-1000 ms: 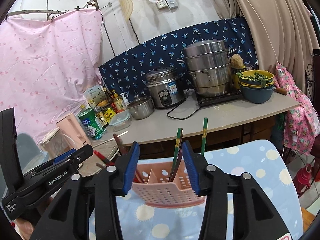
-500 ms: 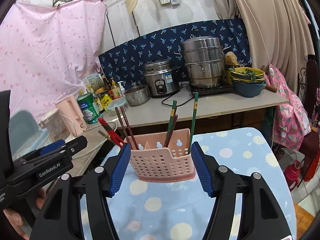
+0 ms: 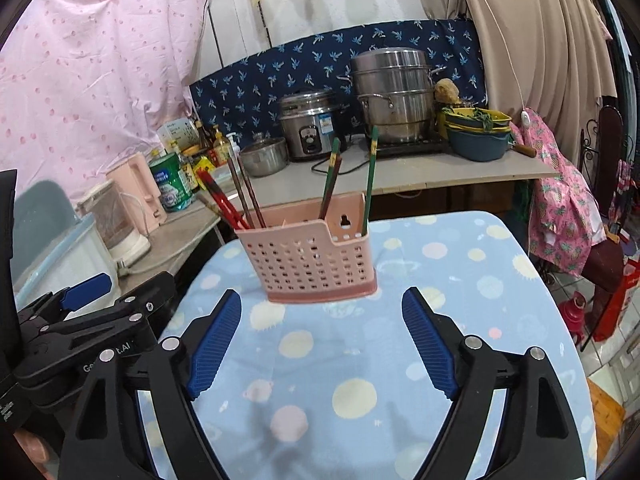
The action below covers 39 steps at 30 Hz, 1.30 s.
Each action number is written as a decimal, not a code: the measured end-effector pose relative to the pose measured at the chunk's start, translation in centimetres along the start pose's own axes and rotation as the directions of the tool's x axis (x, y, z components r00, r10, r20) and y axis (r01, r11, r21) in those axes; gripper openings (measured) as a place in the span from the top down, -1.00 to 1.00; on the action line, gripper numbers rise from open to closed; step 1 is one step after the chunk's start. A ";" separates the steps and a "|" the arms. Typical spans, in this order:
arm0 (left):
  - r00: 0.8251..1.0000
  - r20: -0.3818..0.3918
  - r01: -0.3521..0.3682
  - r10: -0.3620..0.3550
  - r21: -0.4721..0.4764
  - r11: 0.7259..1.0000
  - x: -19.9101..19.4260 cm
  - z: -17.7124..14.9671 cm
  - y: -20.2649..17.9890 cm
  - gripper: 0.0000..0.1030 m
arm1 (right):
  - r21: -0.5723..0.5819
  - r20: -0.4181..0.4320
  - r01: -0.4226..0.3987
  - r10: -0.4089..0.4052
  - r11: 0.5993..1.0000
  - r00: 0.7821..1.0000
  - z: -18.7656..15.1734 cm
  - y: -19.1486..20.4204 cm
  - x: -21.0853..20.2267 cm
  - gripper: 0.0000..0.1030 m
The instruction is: Organize utensils
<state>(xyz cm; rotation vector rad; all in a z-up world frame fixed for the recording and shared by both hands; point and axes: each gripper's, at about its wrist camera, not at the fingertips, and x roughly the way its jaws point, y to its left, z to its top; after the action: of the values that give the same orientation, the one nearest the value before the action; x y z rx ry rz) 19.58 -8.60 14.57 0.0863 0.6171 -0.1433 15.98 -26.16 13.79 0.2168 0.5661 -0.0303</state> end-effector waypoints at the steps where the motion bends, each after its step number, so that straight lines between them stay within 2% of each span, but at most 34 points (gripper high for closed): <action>1: 1.000 -0.011 0.002 -0.002 -0.002 1.000 0.0 -0.4 0.1 -0.65 | -0.015 -0.001 0.014 -0.014 1.000 1.000 -0.5 0.1 -0.2 -0.63; 5: 0.999 -0.044 -0.004 0.003 -0.012 1.000 0.2 -2.1 0.2 -0.72 | -0.055 -0.019 0.047 -0.048 0.997 0.999 -2.0 0.3 -0.6 -0.66; 15: 0.996 -0.092 -0.014 0.013 -0.008 1.000 0.4 -4.8 0.2 -0.81 | -0.054 -0.076 0.083 -0.087 0.995 0.993 -4.7 -0.6 -0.5 -0.71; 16: 0.995 -0.097 -0.015 0.014 -0.009 1.000 0.4 -4.9 0.2 -0.82 | -0.054 -0.079 0.088 -0.092 0.995 0.993 -4.9 -0.7 -0.4 -0.72; 17: 0.995 -0.100 -0.015 0.014 -0.009 1.000 0.5 -5.1 0.2 -0.83 | -0.052 -0.083 0.091 -0.095 0.995 0.992 -5.1 -0.7 -0.4 -0.86; 18: 0.994 -0.106 -0.016 0.015 -0.008 1.000 0.6 -5.2 0.2 -0.83 | -0.051 -0.086 0.094 -0.098 0.994 0.991 -5.3 -0.8 -0.3 -0.89; 39: 0.988 -0.154 -0.025 0.019 -0.040 0.999 1.4 -6.3 0.7 -0.86 | -0.054 -0.121 0.117 -0.123 0.992 0.985 -6.7 -0.7 0.5 -0.89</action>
<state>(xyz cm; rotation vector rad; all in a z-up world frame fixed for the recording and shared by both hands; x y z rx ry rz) 17.21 -7.31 8.70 0.0637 0.7729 -0.1027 12.85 -25.43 7.90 0.1389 0.7025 -0.1211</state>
